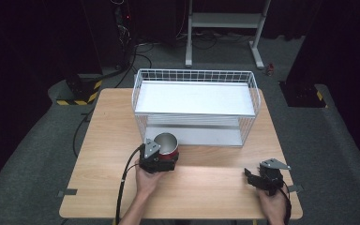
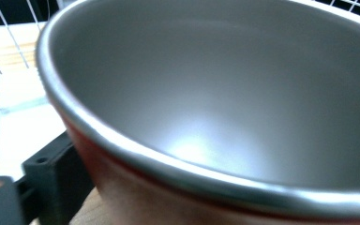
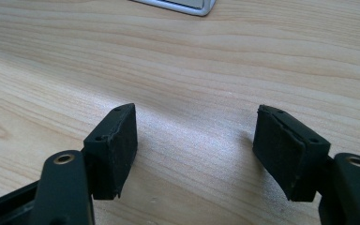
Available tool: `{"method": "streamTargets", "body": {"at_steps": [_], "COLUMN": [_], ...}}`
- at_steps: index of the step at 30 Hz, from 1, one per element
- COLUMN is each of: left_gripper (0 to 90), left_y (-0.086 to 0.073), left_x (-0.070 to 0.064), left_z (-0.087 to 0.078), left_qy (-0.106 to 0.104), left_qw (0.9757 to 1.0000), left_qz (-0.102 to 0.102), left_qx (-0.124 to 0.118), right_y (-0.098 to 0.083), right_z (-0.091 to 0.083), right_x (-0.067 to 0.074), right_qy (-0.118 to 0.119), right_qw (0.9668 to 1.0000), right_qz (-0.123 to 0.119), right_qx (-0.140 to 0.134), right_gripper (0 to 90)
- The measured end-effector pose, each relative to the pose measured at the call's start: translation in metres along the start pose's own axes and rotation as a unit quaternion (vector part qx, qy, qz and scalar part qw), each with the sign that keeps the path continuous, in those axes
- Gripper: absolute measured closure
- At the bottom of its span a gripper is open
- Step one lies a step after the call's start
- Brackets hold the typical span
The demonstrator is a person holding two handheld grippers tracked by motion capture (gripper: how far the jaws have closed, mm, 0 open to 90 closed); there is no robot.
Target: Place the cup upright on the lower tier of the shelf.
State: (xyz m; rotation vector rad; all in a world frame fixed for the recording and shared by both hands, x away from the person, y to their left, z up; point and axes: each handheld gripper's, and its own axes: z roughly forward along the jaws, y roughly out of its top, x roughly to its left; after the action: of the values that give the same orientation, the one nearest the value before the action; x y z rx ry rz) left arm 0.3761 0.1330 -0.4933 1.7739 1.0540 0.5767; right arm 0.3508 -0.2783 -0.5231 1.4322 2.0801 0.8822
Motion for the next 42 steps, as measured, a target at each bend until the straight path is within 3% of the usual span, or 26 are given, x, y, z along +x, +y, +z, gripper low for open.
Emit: {"method": "streamTargets", "body": {"at_steps": [1, 14, 21, 27, 31, 34, 38, 42], "left_gripper": [6.7, 7.4, 7.5, 7.5, 7.5, 7.5, 7.5, 7.5], "left_y": [0.000, 0.001, 0.004, 0.010, 0.012, 0.013, 0.018, 0.024], "left_x": [-0.002, -0.004, 0.004, 0.006, 0.011, 0.013, 0.011, 0.013], "left_z": [-0.001, -0.002, -0.004, -0.003, 0.000, 0.001, 0.002, 0.004], "left_qy": [0.005, 0.015, 0.018, 0.026, 0.027, 0.027, 0.032, 0.028], "left_qw": [0.9999, 0.9998, 0.9998, 0.9996, 0.9996, 0.9996, 0.9995, 0.9996], "left_qz": [0.009, 0.016, -0.003, 0.014, -0.008, -0.011, 0.006, -0.004], "left_qx": [0.000, 0.000, -0.008, 0.003, -0.004, -0.004, 0.005, 0.000], "right_y": [0.000, 0.000, 0.000, 0.000, 0.000, 0.000, 0.000, 0.000], "right_z": [0.000, 0.000, 0.000, 0.000, 0.000, 0.000, 0.000, 0.000], "right_x": [0.000, 0.000, 0.000, 0.000, 0.000, 0.000, 0.000, 0.000], "right_qy": [0.000, 0.002, 0.002, 0.002, 0.002, 0.002, 0.002, 0.003], "right_qw": [1.0000, 1.0000, 1.0000, 1.0000, 1.0000, 1.0000, 1.0000, 1.0000], "right_qz": [0.000, -0.002, -0.003, -0.004, -0.006, -0.006, -0.006, -0.006], "right_qx": [0.000, -0.001, -0.001, -0.001, -0.001, -0.001, -0.001, -0.001], "right_gripper": [30.8, 30.8, 30.8, 30.8, 30.8, 30.8, 30.8, 30.8]}}
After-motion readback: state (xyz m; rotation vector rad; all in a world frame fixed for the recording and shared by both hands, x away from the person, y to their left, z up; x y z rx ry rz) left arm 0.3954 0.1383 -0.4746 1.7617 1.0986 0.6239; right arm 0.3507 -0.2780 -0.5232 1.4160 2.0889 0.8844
